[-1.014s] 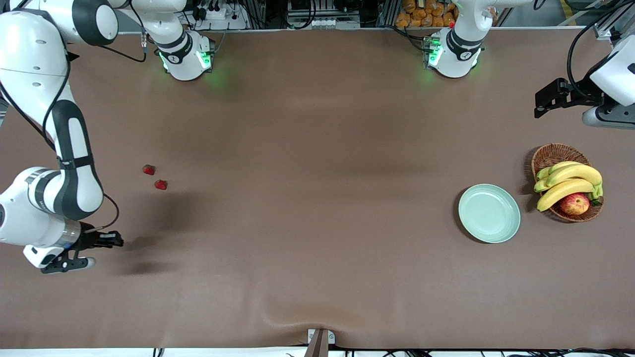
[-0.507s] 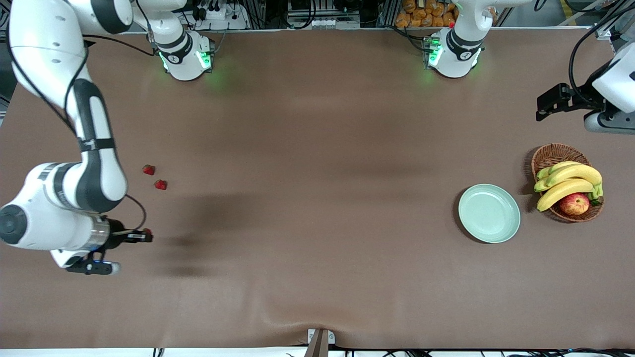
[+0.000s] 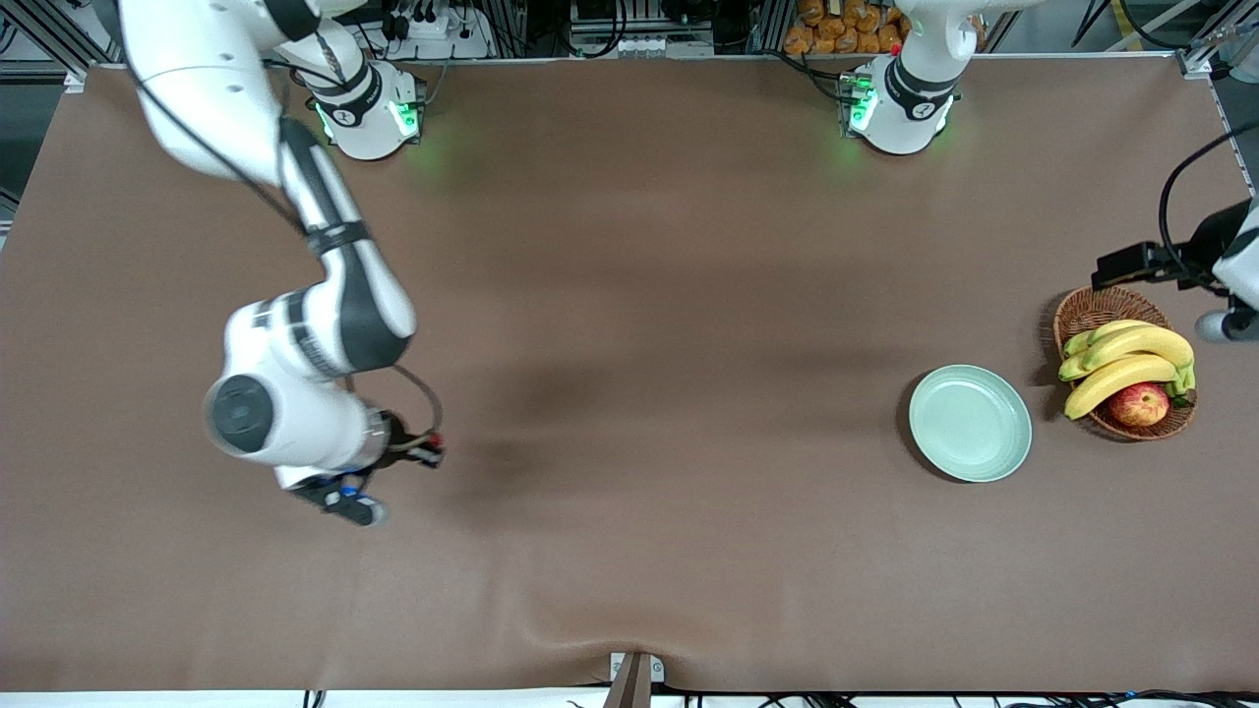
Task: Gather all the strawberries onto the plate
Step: 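Carry the strawberry to mid-table and release it with the right gripper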
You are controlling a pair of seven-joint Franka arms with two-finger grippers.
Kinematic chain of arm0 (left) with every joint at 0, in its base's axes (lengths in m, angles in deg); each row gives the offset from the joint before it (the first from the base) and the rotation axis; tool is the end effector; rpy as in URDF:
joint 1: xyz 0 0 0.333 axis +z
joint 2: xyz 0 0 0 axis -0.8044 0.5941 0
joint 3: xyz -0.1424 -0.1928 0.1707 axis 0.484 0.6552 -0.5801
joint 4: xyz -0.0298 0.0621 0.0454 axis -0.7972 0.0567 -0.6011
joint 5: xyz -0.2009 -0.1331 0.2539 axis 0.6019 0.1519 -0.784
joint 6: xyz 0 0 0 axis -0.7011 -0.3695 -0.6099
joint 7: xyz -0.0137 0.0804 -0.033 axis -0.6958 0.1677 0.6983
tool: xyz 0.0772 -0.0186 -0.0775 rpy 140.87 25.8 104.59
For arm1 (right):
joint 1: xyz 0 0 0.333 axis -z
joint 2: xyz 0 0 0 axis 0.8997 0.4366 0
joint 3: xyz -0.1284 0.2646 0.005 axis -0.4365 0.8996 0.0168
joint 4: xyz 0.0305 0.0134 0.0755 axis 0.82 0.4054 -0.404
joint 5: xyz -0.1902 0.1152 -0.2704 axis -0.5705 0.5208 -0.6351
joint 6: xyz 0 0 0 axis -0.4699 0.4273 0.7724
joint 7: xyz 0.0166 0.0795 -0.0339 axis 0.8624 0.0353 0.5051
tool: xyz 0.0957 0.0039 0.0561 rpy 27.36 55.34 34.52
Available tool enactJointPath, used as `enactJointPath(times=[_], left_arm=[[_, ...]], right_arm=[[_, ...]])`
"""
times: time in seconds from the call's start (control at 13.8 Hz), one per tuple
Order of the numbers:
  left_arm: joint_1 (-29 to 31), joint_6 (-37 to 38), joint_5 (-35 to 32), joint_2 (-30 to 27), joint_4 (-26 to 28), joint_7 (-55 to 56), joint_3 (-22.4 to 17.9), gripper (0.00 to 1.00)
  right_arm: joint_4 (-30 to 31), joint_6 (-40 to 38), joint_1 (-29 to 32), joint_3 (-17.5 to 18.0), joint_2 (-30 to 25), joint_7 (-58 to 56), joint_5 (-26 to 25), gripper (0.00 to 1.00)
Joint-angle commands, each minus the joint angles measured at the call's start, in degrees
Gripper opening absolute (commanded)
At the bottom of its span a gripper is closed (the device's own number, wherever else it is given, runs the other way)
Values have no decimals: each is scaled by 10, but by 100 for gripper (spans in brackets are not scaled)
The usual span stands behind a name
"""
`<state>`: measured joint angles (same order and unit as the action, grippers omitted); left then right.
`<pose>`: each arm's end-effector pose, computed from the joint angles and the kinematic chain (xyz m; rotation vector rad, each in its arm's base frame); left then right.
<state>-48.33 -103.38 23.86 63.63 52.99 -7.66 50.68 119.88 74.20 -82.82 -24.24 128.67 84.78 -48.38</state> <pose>0.5385 0.0248 0.5418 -3.1186 -0.0091 0.2941 0.6393 0.2255 0.3266 -2.9547 0.6401 0.1799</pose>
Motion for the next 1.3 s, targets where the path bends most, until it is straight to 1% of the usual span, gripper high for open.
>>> enactJointPath(times=[0.0, 0.14, 0.29, 0.43, 0.58, 0.65, 0.72, 0.94, 1.09, 1.16, 1.23], left_arm=[[-8, 2, 22, 14, -17, 43, 8, 100], [-31, -3, 27, 27, -16, 90, 13, 100], [-48, -26, 37, 32, -16, 114, 13, 100], [-53, -46, 56, 37, -13, 162, 13, 100], [-60, -70, 82, 57, -11, 200, 14, 100], [-71, -79, 84, 63, -6, 216, 14, 100], [-75, -86, 84, 64, 3, 231, 14, 100], [-93, -127, 85, 55, 52, 258, 14, 100], [-102, -155, 85, 48, 79, 273, 18, 100], [-102, -164, 85, 44, 92, 275, 20, 100], [-102, -176, 85, 38, 105, 276, 21, 100]], right_arm=[[-10, 8, -50, -4, 3, 107, 1, 0], [-9, 15, -90, -5, 6, 174, 3, 0], [-7, 17, -125, -4, 12, 222, 10, 0], [-2, 40, -156, -5, 19, 253, 39, 0], [18, 65, -184, -5, 32, 273, 47, 0], [19, 92, -194, -5, 45, 297, 50, 0], [19, 118, -203, -5, 61, 316, 50, 0], [19, 196, -228, -5, 100, 345, 51, 0], [17, 222, -243, -5, 119, 366, 49, 0], [17, 223, -247, -5, 121, 375, 49, 0], [16, 223, -247, -5, 121, 384, 49, 52]])
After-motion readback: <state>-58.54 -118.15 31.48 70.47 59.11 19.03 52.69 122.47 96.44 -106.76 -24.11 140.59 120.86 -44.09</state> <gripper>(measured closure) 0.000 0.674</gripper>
